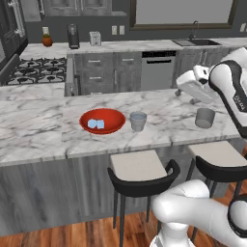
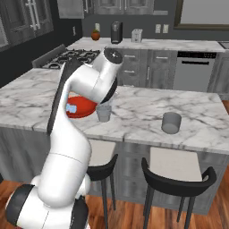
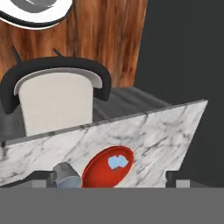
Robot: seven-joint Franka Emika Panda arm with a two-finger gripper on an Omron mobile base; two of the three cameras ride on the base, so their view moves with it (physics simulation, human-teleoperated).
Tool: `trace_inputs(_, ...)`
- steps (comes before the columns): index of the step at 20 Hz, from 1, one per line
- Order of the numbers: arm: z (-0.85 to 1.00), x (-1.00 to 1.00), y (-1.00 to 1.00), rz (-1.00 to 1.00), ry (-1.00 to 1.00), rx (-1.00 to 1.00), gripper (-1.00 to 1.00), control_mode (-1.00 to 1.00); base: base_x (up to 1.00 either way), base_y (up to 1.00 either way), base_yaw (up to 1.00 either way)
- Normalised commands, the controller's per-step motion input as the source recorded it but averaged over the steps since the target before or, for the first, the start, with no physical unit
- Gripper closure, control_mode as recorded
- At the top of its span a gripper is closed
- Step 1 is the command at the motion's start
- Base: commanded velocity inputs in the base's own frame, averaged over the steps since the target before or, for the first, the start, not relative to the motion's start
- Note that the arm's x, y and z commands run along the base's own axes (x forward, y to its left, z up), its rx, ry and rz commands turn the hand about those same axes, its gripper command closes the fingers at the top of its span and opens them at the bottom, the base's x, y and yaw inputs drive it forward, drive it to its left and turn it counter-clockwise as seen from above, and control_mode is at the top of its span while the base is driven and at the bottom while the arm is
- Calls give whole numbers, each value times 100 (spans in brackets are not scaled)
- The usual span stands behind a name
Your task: There are four ice cubes in the ice bowl. Place two ice cubes in each glass of water.
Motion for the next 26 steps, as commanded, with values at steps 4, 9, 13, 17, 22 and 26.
trace_inputs(4,0,0,100,14,21,-70,-100,-100,0,0,0)
trace_inputs(9,-2,0,82,19,9,-52,-100,-100,0,0,0)
trace_inputs(13,-33,17,36,32,1,-31,-100,-100,0,0,0)
trace_inputs(17,-56,35,0,26,0,-9,-100,-100,0,0,0)
trace_inputs(22,-52,36,13,26,0,-2,-100,-100,0,0,0)
trace_inputs(26,-27,36,25,24,4,0,-100,-100,0,0,0)
